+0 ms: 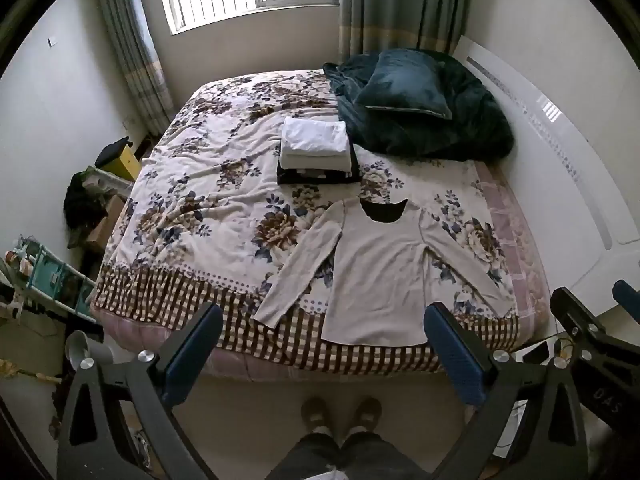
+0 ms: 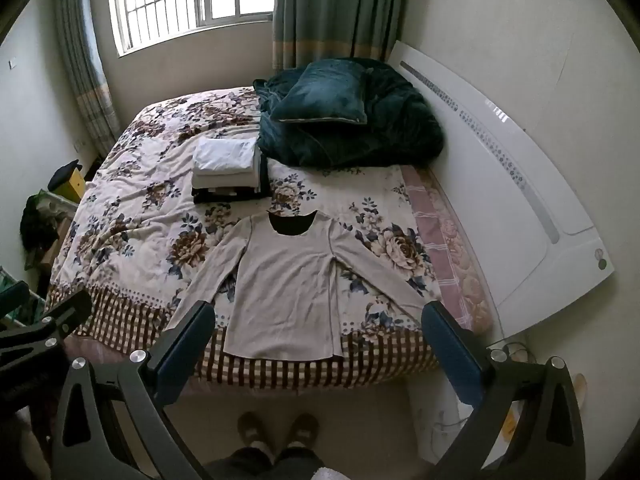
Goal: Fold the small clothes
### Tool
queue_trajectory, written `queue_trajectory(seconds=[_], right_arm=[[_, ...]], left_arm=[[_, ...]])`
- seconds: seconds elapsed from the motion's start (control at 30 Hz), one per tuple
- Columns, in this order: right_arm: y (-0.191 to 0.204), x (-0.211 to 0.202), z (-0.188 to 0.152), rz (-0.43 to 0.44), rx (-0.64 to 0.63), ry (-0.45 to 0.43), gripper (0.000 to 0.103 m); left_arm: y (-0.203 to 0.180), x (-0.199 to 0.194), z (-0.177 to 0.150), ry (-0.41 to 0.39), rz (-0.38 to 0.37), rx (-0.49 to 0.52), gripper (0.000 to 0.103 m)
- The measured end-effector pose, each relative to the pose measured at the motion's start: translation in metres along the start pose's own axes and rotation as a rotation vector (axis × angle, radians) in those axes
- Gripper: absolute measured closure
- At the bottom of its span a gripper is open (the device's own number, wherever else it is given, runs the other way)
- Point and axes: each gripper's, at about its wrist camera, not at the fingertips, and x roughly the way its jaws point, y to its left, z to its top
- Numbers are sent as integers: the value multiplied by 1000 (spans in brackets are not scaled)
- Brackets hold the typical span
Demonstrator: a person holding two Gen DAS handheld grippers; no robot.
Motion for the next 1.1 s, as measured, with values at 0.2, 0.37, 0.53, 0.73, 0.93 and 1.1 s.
queue_trajectory(seconds=[0.2,0.37,0.53,0.73,0.93,1.1], right_arm=[[1,-1,-1,2,3,6,0],[0,-1,0,9,4,9,0],[0,-7,0,7,-2,3,0],[2,0,-5,7,6,13,0],[3,0,-3,4,-1,13,0],[5,2,-4,5,1,16,0]], left_arm=[[0,0,0,0,-8,-1,0],[1,0,0,3,-13,-9,0],[1,0,0,3,-9,-8,0],[1,0,0,4,-8,-8,0],[1,0,0,8,-11,-10,0],[0,0,-5,8,-10,-9,0]])
